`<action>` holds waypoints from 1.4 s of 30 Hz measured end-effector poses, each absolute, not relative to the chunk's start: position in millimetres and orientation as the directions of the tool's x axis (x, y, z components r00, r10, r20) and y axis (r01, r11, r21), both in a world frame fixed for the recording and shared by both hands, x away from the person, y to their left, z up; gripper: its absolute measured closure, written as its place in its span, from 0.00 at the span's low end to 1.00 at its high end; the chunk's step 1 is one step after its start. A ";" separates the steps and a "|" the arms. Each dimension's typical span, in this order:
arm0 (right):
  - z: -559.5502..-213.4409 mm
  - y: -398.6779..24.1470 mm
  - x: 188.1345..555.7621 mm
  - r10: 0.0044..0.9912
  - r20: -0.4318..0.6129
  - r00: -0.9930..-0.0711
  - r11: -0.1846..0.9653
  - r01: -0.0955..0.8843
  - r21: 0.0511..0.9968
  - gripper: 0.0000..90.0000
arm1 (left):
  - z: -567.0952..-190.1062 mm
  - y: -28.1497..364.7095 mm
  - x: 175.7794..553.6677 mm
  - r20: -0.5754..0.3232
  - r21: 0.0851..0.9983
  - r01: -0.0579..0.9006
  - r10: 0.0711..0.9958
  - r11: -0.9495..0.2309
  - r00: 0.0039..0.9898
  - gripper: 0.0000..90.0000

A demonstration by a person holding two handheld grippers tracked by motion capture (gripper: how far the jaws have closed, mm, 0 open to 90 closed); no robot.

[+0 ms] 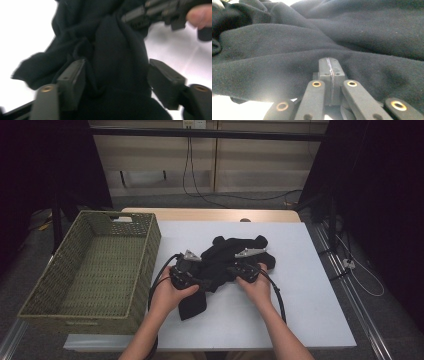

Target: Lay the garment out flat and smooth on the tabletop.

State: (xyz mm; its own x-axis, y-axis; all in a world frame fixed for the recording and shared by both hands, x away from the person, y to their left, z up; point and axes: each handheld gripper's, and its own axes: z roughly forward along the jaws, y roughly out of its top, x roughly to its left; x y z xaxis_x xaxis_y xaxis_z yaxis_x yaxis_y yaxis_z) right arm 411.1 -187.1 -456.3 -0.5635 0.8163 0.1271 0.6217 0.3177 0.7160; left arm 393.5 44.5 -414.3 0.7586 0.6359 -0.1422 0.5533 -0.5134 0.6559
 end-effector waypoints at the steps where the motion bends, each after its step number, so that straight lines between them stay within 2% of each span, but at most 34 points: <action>1: -456.7 -186.6 410.2 0.816 0.120 -0.566 0.321 0.615 0.720 1.00 | -421.0 40.7 392.5 -0.129 0.633 0.553 0.630 -0.542 0.766 0.44; 2: -456.7 -186.6 410.2 0.816 0.120 -0.566 0.321 0.615 0.720 1.00 | -421.0 40.7 392.5 -0.129 0.633 0.553 0.630 -0.542 0.766 0.49; 3: -456.9 -186.4 409.8 0.818 0.117 -0.564 0.319 0.614 0.722 1.00 | -424.4 39.7 392.3 -0.134 0.615 0.556 0.621 -0.559 0.772 0.49; 4: -457.1 -186.7 409.8 0.819 0.123 -0.561 0.314 0.617 0.722 1.00 | -426.9 39.0 392.1 -0.141 0.610 0.564 0.625 -0.556 0.768 0.61; 6: -457.0 -186.6 410.1 0.818 0.123 -0.561 0.314 0.617 0.722 1.00 | -431.3 39.8 393.2 -0.165 0.592 0.580 0.621 -0.559 0.766 0.77; 7: -456.4 -185.9 409.8 0.816 0.112 -0.567 0.326 0.612 0.720 1.00 | -430.1 42.5 394.7 -0.205 0.592 0.604 0.626 -0.534 0.753 0.90; 8: -456.3 -185.9 409.4 0.817 0.110 -0.566 0.326 0.611 0.721 1.00 | -430.1 42.5 394.7 -0.205 0.592 0.604 0.626 -0.534 0.753 0.95; 12: -455.7 -186.7 407.9 0.815 0.105 -0.570 0.328 0.603 0.727 0.99 | -417.0 53.6 397.0 -0.244 0.626 0.623 0.641 -0.469 0.728 0.97; 13: -454.3 -187.9 406.2 0.811 0.102 -0.577 0.330 0.593 0.734 0.93 | -410.5 58.5 398.6 -0.235 0.652 0.624 0.667 -0.431 0.707 0.98; 17: -451.0 -188.2 400.8 0.807 0.084 -0.584 0.339 0.575 0.744 0.89 | -407.8 61.7 402.2 -0.228 0.657 0.621 0.672 -0.428 0.705 0.98; 19: -446.3 -187.8 394.5 0.810 0.085 -0.580 0.331 0.572 0.751 0.82 | -411.2 62.7 405.5 -0.213 0.657 0.622 0.686 -0.427 0.696 0.98; 21: -443.6 -187.0 387.8 0.804 0.101 -0.585 0.314 0.563 0.765 0.79 | -412.2 63.8 406.7 -0.207 0.655 0.623 0.691 -0.428 0.693 0.98; 29: -443.2 -179.9 350.6 0.740 0.122 -0.661 0.343 0.527 0.777 0.76 | -416.6 70.6 413.5 -0.179 0.674 0.623 0.730 -0.397 0.659 0.98; 33: -446.8 -168.7 344.6 0.705 0.138 -0.695 0.366 0.524 0.769 0.75 | -417.8 72.8 414.1 -0.184 0.677 0.628 0.738 -0.385 0.650 0.98; 34: -447.9 -162.5 344.0 0.695 0.142 -0.705 0.372 0.522 0.768 0.72 | -417.8 72.9 413.8 -0.182 0.679 0.627 0.740 -0.381 0.647 0.98; 35: -450.2 -152.6 344.8 0.686 0.133 -0.716 0.391 0.517 0.762 0.63 | -415.8 73.9 412.9 -0.174 0.687 0.619 0.742 -0.380 0.648 0.98; 36: -450.2 -152.6 344.8 0.686 0.133 -0.716 0.391 0.517 0.762 0.63 | -415.8 73.9 412.9 -0.174 0.687 0.619 0.742 -0.380 0.648 0.98; 37: -454.3 -138.8 348.4 0.694 0.091 -0.714 0.430 0.512 0.743 0.59 | -414.2 74.3 412.4 -0.169 0.683 0.621 0.744 -0.384 0.647 0.98; 40: -458.3 -130.6 353.2 0.708 0.044 -0.705 0.460 0.508 0.728 0.64 | -412.9 76.6 411.5 -0.174 0.691 0.619 0.746 -0.373 0.643 0.98; 41: -459.7 -126.8 356.9 0.729 -0.016 -0.684 0.474 0.488 0.733 0.83 | -412.7 78.6 410.7 -0.178 0.688 0.622 0.744 -0.374 0.644 0.98; 42: -459.7 -126.8 356.9 0.729 -0.016 -0.684 0.474 0.488 0.733 0.83 | -412.7 78.6 410.7 -0.178 0.688 0.622 0.744 -0.374 0.644 0.98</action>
State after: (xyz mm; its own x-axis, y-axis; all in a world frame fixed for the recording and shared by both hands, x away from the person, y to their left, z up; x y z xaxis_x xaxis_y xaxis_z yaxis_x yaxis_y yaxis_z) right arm 356.9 -126.8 -459.7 -0.6844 0.7289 -0.0156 0.4882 0.4740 0.7328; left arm 410.7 78.6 -412.7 0.6442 0.7439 -0.1779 0.6219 -0.3740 0.6880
